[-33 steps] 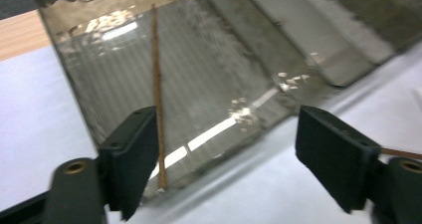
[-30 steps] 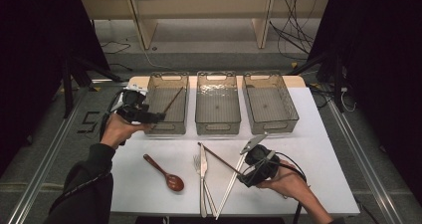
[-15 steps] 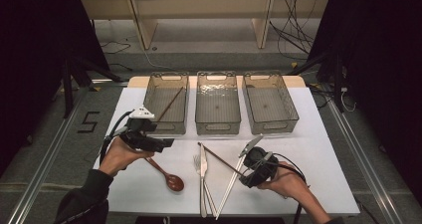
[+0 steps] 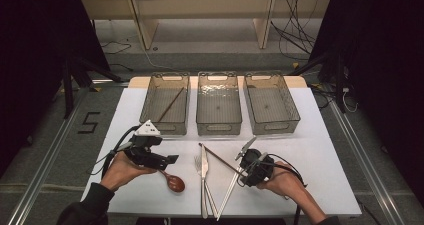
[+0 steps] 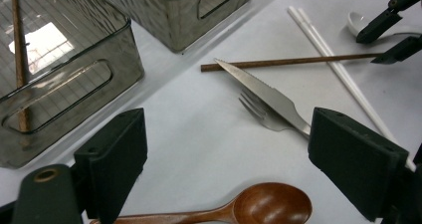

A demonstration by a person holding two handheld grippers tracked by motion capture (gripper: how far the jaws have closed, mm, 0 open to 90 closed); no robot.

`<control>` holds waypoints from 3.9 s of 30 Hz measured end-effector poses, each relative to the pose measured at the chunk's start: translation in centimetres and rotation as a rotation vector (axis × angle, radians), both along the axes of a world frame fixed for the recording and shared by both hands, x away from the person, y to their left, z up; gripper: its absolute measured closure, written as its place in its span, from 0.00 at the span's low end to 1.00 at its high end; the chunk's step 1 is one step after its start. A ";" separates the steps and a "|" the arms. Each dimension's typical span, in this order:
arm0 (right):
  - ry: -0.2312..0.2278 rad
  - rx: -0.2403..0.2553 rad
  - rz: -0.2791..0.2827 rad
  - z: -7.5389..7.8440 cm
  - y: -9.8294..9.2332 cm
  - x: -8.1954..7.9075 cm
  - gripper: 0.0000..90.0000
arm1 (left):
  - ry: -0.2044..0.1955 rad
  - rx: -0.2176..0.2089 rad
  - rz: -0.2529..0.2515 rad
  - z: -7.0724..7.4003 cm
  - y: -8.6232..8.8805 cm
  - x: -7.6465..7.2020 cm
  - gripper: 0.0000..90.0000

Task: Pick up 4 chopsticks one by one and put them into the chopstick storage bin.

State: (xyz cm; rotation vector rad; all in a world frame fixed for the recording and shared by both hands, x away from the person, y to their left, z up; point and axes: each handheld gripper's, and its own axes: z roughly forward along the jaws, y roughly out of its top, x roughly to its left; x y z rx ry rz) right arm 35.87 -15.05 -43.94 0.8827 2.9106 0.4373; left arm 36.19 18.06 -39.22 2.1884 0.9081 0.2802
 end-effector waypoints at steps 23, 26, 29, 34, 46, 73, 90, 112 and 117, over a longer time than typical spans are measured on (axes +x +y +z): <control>0.037 -0.081 0.007 -1.5 1.1 1.3 0.89 | 0.010 0.006 -0.001 -1.6 0.8 -1.6 0.17; 0.039 -0.090 0.001 -1.6 1.2 1.4 0.92 | 0.012 0.016 -0.001 -1.7 0.9 -1.6 0.17; 0.043 -0.094 -0.017 -1.6 1.3 1.5 0.95 | 0.013 0.017 -0.005 -1.8 0.8 -1.7 0.17; 0.038 -0.103 -0.034 -1.5 1.5 1.5 0.96 | 0.014 0.026 -0.015 -1.9 0.7 -1.7 0.17; -0.017 -0.102 -0.054 -0.4 1.2 1.5 0.96 | 0.019 0.031 -0.022 -2.0 0.5 -1.6 0.17; -0.117 -0.001 0.109 2.8 2.0 -0.1 0.96 | -0.016 0.043 -0.085 -0.3 -1.1 -0.7 0.22; -0.097 -0.007 0.267 3.2 2.9 -1.8 0.96 | 0.041 0.153 -0.249 -0.9 -4.2 -0.4 0.23; -0.078 -0.012 0.394 3.1 4.0 -3.0 0.96 | 0.092 0.271 -0.453 -1.9 -6.5 -1.0 0.47; -0.074 -0.010 0.402 3.1 4.0 -3.0 0.96 | 0.110 0.280 -0.474 -2.1 -6.7 -1.0 0.57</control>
